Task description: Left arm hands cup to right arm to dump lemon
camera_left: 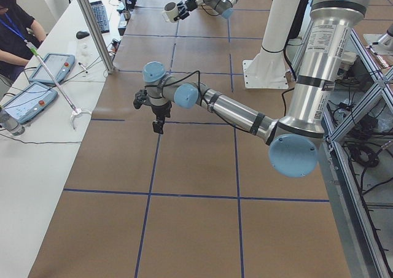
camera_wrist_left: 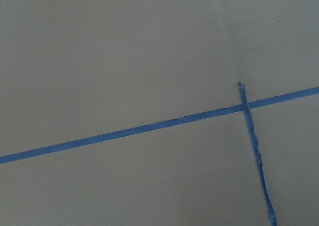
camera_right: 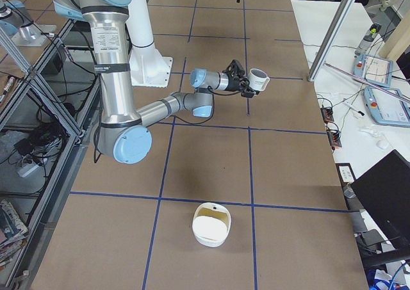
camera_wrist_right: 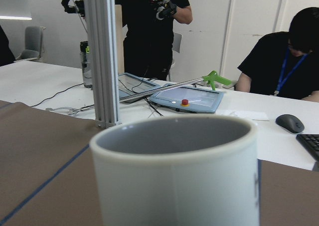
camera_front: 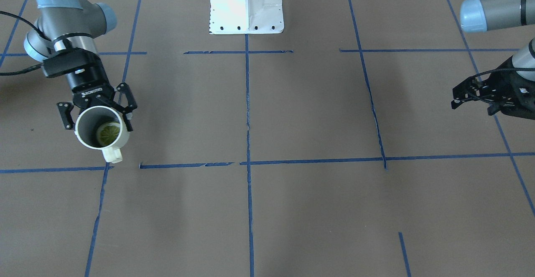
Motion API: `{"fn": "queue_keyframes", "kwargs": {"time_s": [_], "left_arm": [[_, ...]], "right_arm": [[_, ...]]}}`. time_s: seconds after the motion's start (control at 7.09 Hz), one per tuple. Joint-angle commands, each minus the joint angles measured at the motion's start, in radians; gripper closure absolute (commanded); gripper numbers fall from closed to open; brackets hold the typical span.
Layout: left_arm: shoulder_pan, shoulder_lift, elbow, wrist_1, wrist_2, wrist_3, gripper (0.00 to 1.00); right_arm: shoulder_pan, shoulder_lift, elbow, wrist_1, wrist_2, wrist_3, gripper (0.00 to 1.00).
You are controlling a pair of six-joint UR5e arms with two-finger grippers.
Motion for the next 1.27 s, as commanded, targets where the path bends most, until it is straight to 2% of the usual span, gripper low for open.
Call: {"fn": "queue_keyframes", "kwargs": {"time_s": [0.0, 0.14, 0.28, 0.56, 0.71, 0.99, 1.13], "left_arm": [[-0.009, 0.031, -0.008, 0.0, -0.001, -0.076, 0.0], [-0.009, 0.03, -0.013, -0.012, -0.003, -0.154, 0.0], [-0.008, 0.025, -0.013, -0.012, -0.004, -0.161, 0.0], [-0.006, 0.02, -0.014, -0.012, -0.003, -0.161, 0.0], [-0.006, 0.017, -0.016, -0.011, -0.004, -0.161, 0.0], [-0.006, 0.017, -0.016, -0.01, -0.004, -0.161, 0.0], [-0.005, 0.017, -0.016, -0.01, -0.004, -0.161, 0.0]], "right_arm": [[0.051, -0.203, 0.125, 0.001, 0.005, 0.017, 0.98], [0.063, -0.315, 0.2, 0.002, 0.007, 0.02, 0.98], [0.073, -0.409, 0.236, 0.059, 0.009, 0.119, 0.98], [0.082, -0.579, 0.223, 0.262, 0.007, 0.192, 0.98], [0.091, -0.629, 0.16, 0.391, 0.009, 0.235, 0.97], [0.094, -0.631, -0.167, 0.739, 0.021, 0.238, 0.98], [0.097, -0.626, -0.264, 0.838, 0.034, 0.302, 0.98]]}}
